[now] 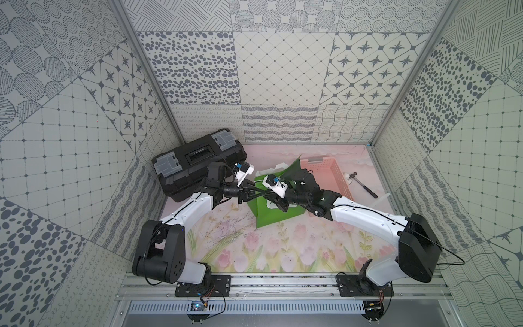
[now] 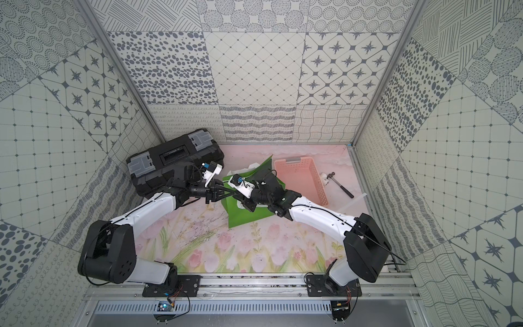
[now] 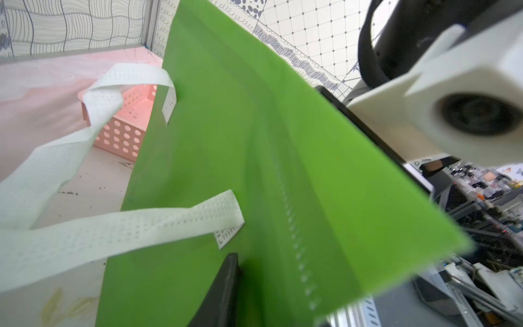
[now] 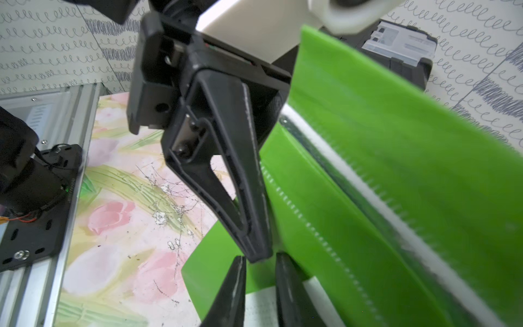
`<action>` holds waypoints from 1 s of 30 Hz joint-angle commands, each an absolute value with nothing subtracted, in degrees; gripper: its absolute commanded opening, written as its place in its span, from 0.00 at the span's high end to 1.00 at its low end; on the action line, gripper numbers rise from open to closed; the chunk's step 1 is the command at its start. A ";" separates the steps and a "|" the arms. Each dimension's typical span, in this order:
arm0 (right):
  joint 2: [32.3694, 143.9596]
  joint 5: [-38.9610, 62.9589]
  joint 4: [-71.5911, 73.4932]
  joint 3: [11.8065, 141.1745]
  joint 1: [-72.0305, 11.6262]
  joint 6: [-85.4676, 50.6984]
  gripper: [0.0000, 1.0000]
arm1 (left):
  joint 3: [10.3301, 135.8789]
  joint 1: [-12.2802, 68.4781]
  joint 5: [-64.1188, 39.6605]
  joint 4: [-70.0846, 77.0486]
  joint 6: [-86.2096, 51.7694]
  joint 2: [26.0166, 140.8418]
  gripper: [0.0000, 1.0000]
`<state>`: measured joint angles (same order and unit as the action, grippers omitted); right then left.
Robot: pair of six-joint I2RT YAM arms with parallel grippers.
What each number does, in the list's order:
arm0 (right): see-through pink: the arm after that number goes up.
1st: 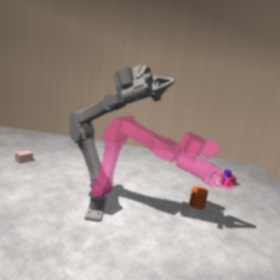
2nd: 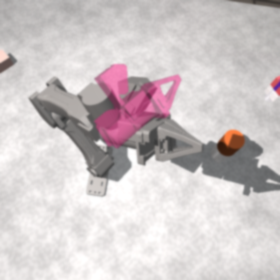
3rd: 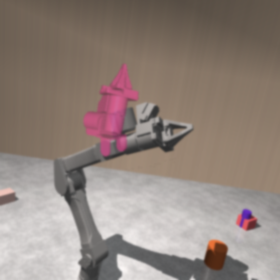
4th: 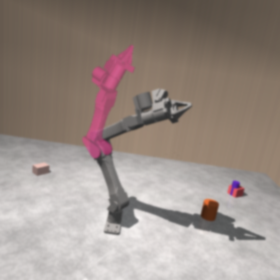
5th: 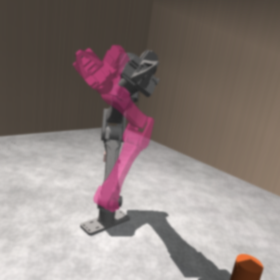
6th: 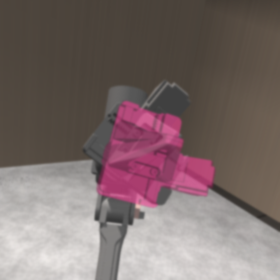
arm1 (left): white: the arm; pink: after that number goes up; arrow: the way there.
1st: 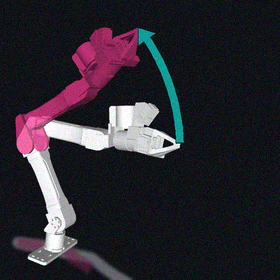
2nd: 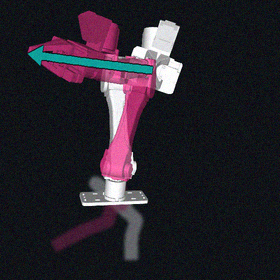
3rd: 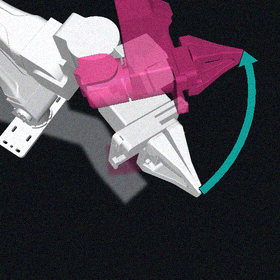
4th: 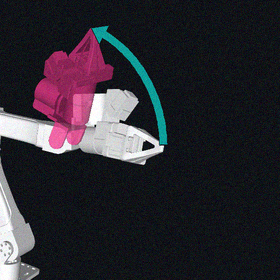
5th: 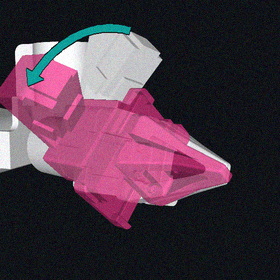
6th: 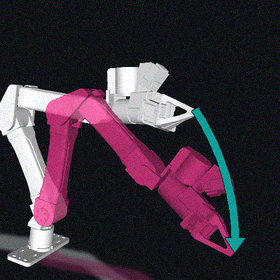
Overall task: Place the ice pack in the delivery bag
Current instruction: Close the delivery bag at the center of the board.
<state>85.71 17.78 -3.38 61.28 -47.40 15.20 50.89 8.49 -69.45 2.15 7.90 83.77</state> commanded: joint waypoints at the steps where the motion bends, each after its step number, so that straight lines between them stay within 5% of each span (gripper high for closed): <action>1: 79.94 20.38 -5.02 63.05 -45.89 13.41 0.67 | 51.49 8.84 -68.01 5.36 4.70 84.02 0.89; 5: 70.32 25.94 -14.33 60.89 -42.25 12.31 0.51 | 52.45 8.18 -69.16 4.67 4.55 84.68 1.00; 11: 57.68 30.21 -25.46 55.25 -31.96 13.35 0.33 | 54.76 7.36 -70.05 0.84 6.99 85.56 1.00; 18: 59.74 35.85 -26.19 52.49 -17.15 19.53 0.12 | 55.27 6.20 -70.82 0.12 7.72 86.04 1.00; 25: 72.08 40.85 -22.85 56.62 -14.36 28.83 0.14 | 55.88 5.59 -71.53 -1.45 9.53 86.40 1.00; 28: 78.04 45.46 -21.76 60.94 -12.67 30.87 0.40 | 56.32 5.28 -71.83 -2.69 10.62 86.69 1.00; 30: 81.64 49.04 -21.71 63.75 -12.66 31.49 0.45 | 57.20 5.31 -71.94 -4.74 12.03 87.05 1.00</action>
<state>78.72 42.19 -25.10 59.61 -13.08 28.21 55.51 5.78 -68.86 -1.78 8.08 86.50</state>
